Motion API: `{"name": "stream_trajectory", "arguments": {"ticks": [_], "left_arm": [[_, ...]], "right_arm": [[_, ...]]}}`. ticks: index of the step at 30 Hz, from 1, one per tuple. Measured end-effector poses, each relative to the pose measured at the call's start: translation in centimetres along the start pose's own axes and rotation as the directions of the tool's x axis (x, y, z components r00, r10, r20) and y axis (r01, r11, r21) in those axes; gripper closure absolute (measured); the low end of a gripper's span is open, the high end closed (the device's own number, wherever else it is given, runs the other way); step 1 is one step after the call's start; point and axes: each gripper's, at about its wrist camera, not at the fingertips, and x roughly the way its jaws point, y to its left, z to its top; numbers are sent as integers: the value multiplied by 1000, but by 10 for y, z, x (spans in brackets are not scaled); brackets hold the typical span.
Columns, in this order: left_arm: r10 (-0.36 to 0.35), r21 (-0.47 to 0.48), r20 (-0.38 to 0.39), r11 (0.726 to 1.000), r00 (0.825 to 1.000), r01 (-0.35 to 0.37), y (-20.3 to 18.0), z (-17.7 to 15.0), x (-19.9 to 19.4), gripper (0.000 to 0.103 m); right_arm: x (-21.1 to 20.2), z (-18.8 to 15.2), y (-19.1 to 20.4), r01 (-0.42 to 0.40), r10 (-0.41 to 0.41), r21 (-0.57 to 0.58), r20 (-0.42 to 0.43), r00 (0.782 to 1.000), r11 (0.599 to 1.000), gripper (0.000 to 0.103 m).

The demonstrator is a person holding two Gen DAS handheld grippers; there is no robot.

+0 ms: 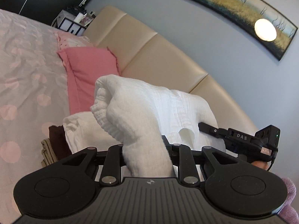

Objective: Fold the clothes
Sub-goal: 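Carry the folded shirt with both grippers toward the clothes stack, then place the shirt on the folded clothes stack and open both grippers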

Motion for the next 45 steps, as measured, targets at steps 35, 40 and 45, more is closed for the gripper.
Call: {"name": "stream_trajectory", "arguments": {"ticks": [35, 40, 45], "left_arm": [[242, 536, -11, 821, 970, -198, -77, -59, 14, 70], [265, 553, -37, 809, 963, -202, -57, -79, 30, 70], [257, 536, -61, 824, 965, -186, -49, -81, 40, 70]], "right_arm": [[26, -100, 5, 281, -267, -204, 91, 959, 938, 65], [62, -111, -19, 314, -311, -105, 39, 950, 944, 63], [92, -112, -48, 291, -291, -1, 6, 957, 957, 63]]}}
